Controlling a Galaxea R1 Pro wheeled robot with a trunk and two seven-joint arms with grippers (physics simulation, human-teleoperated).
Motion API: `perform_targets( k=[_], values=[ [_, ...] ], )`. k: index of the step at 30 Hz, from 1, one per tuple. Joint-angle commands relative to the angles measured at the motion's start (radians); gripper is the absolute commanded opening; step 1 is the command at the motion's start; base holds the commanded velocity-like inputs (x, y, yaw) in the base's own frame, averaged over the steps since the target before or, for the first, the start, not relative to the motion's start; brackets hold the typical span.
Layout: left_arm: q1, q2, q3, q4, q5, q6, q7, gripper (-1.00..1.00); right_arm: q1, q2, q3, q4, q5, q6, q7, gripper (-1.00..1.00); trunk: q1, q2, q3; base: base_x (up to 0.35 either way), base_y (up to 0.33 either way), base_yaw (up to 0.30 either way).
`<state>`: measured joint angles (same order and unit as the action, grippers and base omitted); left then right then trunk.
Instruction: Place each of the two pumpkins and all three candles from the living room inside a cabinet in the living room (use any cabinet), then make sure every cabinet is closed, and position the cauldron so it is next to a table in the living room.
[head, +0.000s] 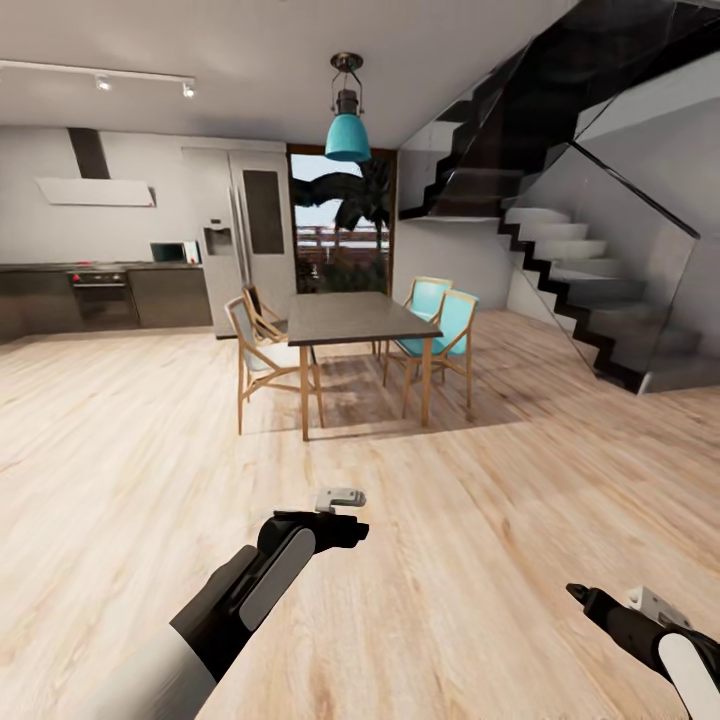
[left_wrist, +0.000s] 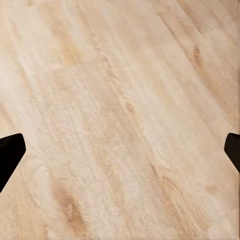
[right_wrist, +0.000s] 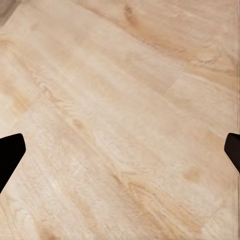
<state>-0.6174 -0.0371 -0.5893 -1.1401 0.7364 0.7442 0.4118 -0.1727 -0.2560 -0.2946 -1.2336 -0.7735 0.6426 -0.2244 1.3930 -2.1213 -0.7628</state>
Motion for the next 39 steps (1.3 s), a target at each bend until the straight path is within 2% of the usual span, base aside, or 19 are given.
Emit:
perform_targets(
  k=[1,39],
  values=[
    [-0.001,0.0,-0.001,-0.001,0.011,0.001,0.01,1.0,-0.001,0.0,0.0,-0.001,-0.01,0.003,-0.009,1.0,0.0,0.0,0.0,0.0,0.0,-0.232],
    [-0.001,0.0,-0.001,-0.001,0.011,0.0,0.012,1.0,-0.001,0.0,0.0,-0.001,-0.01,0.006,-0.009,1.0,0.0,0.0,0.044,0.0,0.0,-0.232]
  ],
)
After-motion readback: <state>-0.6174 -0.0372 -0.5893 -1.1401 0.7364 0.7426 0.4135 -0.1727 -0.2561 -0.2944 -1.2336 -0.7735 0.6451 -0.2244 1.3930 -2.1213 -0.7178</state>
